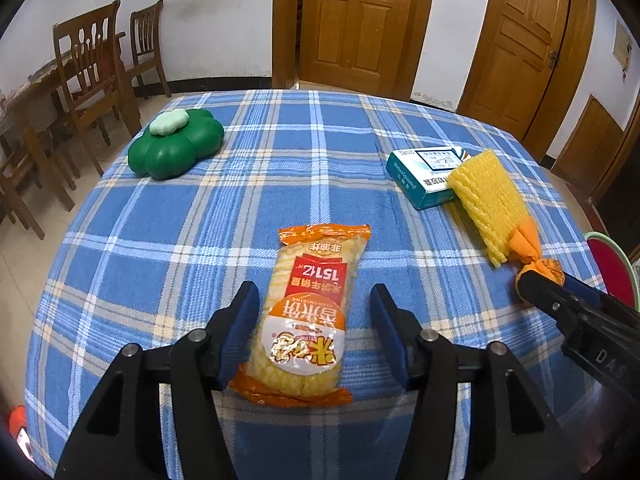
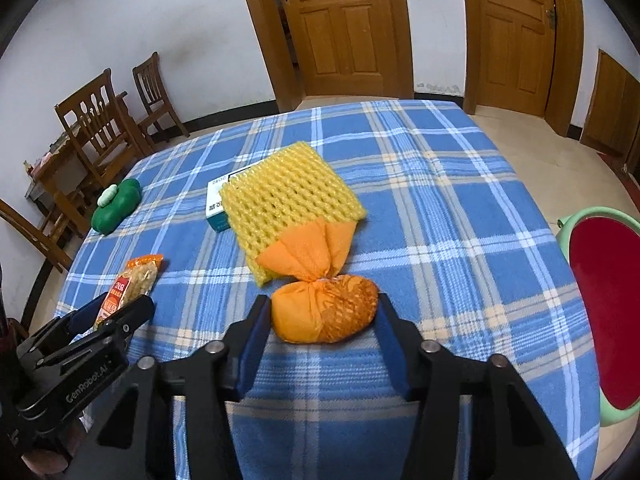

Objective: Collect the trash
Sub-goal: 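Grasp the orange-and-white snack bag with the left tool while the right tool grasps the orange mesh bag, then carry the snack bag and orange mesh bag over the red bucket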

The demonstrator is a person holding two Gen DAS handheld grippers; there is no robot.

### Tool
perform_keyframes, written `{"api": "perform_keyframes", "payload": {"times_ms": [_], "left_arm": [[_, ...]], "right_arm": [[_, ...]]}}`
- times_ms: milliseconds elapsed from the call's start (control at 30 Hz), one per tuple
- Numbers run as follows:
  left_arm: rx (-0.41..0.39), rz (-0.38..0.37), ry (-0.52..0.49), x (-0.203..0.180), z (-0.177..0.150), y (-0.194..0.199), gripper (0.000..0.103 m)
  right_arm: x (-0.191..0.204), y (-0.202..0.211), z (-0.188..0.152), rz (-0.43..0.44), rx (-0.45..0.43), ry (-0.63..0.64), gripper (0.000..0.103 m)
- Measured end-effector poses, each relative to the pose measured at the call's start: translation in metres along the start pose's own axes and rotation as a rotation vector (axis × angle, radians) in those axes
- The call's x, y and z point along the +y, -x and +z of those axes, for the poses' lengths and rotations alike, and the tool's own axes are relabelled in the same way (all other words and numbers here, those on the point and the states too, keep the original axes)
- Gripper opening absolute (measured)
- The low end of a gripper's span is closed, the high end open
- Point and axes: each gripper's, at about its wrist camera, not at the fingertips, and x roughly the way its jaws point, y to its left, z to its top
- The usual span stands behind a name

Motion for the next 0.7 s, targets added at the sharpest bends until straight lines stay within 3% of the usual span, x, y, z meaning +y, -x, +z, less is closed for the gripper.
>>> {"api": "perform_keyframes", "payload": {"times_ms": [167, 400, 433, 467, 500, 700], "left_arm": [[0.004, -0.026, 0.03, 0.007, 0.0, 0.003, 0.04], [0.028, -0.095, 0.085, 0.011, -0.003, 0.009, 0.039], [0.03, -0.104, 0.089, 0.011, -0.003, 0.01, 0.039], [0.032, -0.112, 0.089, 0.01, -0.004, 0.011, 0.039], [0.031, -0.117, 0.088, 0.008, -0.004, 0.013, 0.039], [0.016, -0.151, 0.078, -0.001, -0.003, 0.028, 0.039]], "right_arm": [[-0.009, 0.012, -0.006, 0.02, -0.006, -0.036, 0.045], [-0.025, 0.038, -0.014, 0.031, -0.042, -0.086, 0.037], [-0.027, 0.041, -0.015, 0.031, -0.048, -0.093, 0.034], [-0.031, 0.047, -0.017, 0.032, -0.056, -0.103, 0.021], [-0.034, 0.049, -0.018, 0.032, -0.057, -0.111, 0.016], [-0.052, 0.065, -0.025, 0.028, -0.081, -0.153, 0.017]]}}
